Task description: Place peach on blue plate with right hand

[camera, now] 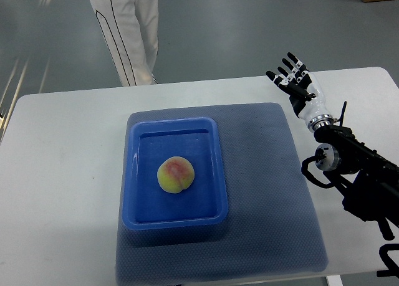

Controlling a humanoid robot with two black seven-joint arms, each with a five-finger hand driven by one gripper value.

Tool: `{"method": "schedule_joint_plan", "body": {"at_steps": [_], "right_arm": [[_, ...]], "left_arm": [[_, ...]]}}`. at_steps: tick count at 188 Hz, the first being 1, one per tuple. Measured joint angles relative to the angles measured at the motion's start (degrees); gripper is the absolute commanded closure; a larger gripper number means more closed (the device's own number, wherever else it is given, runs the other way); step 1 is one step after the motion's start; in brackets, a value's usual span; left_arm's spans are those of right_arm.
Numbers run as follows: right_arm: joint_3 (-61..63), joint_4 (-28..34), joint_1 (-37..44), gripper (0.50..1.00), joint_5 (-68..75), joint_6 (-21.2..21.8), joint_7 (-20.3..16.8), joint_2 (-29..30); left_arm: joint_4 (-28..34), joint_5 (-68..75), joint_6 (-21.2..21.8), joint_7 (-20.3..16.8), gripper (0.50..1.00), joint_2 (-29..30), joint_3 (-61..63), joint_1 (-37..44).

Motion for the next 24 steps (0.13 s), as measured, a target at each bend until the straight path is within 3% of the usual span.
{"method": "schedule_joint_plan", "body": {"at_steps": [24], "right_arm": [[0.13, 0.05, -0.34, 0.570, 0.00, -0.03, 0.12, 0.00]], "left_arm": [[0.00, 0.00, 0.00, 0.00, 0.500, 0.00, 0.00, 0.01]]}}
